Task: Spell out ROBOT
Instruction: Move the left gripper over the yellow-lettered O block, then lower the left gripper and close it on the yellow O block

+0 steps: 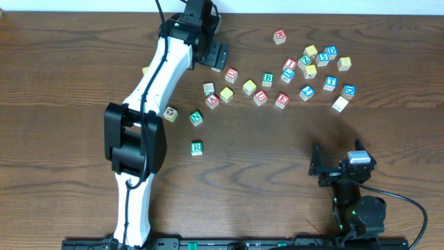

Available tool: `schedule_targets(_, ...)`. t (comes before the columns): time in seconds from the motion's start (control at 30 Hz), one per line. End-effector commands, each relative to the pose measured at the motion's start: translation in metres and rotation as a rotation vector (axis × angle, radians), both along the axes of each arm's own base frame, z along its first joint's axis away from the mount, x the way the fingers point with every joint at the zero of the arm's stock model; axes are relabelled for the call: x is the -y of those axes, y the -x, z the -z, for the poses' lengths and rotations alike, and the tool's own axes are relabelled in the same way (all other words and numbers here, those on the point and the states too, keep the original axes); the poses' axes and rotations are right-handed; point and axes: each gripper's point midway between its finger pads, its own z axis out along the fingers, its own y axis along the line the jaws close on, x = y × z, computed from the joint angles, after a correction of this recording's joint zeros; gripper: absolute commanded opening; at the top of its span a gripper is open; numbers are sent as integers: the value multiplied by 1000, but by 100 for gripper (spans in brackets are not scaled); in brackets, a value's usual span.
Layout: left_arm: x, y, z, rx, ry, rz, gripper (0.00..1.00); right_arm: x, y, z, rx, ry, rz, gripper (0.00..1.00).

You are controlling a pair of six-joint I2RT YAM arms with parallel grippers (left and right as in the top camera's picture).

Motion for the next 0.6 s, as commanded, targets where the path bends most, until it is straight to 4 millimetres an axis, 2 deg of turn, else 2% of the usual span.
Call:
schedule_targets(0.0, 15, -2, 28, -37, 10, 46, 98, 1, 0, 1, -2, 10, 0, 99)
schedule_targets(0.2, 24, -9, 67, -59, 5, 52, 98, 0, 0, 1, -2, 10, -1, 99)
schedule_targets(0.3, 26, -13, 78, -56, 7, 48, 98, 1, 0, 1, -2, 10, 0, 99)
schedule_targets(0.57, 28, -21, 77, -23, 18, 49, 98, 1, 0, 1, -2, 10, 0, 99)
